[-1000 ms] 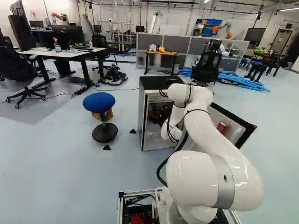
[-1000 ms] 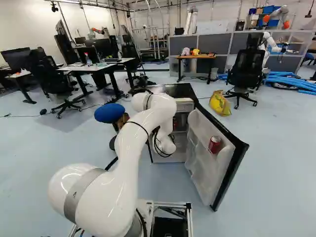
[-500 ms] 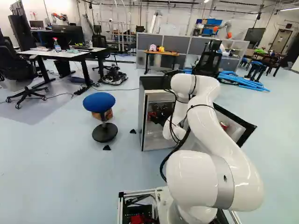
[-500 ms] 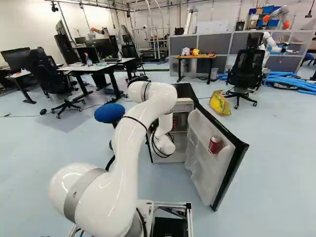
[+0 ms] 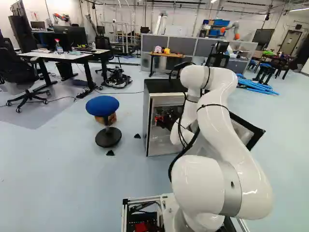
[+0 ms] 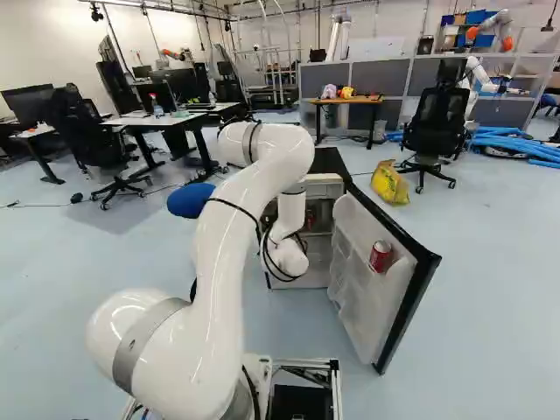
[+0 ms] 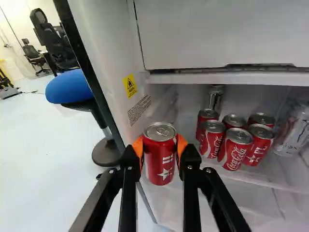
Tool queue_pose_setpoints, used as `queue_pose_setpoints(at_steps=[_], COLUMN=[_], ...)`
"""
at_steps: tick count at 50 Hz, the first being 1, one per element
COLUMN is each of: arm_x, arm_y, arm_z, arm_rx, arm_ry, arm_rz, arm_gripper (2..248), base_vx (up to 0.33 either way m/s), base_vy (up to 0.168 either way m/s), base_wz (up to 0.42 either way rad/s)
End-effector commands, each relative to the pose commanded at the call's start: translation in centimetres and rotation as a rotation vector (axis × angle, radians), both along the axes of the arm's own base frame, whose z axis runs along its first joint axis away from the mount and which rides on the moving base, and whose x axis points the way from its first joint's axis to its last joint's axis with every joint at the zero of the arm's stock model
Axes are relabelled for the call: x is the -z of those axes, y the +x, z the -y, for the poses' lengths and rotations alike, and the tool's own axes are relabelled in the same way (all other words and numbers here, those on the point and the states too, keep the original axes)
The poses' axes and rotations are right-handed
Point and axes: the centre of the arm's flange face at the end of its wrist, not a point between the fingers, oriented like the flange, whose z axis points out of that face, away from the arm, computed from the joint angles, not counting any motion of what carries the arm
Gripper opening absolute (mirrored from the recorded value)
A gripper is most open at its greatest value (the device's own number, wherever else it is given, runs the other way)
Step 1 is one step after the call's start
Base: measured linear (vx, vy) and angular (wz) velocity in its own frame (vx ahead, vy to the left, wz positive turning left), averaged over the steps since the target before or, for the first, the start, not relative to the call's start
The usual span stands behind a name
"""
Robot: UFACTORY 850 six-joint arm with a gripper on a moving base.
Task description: Grab a drink from the fridge
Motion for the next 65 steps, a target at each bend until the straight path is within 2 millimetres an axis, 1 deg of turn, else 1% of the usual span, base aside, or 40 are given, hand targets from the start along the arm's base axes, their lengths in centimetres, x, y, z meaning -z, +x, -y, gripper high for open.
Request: queue_pose_setpoints(at_steps=[33, 65], arm_x=[-5.9, -11.4], arm_y=[-6.6, -13.1], arm_z=[-0.8, -2.0], arm_rx=[0.06, 0.12], arm_ry=[0.01, 0.021], arm_rz=[-0.053, -0.054], arm_gripper=[91, 91], base_vx=[0.0, 0.0], base_vy=[0.0, 0.0], base_wz=[0.0, 0.0])
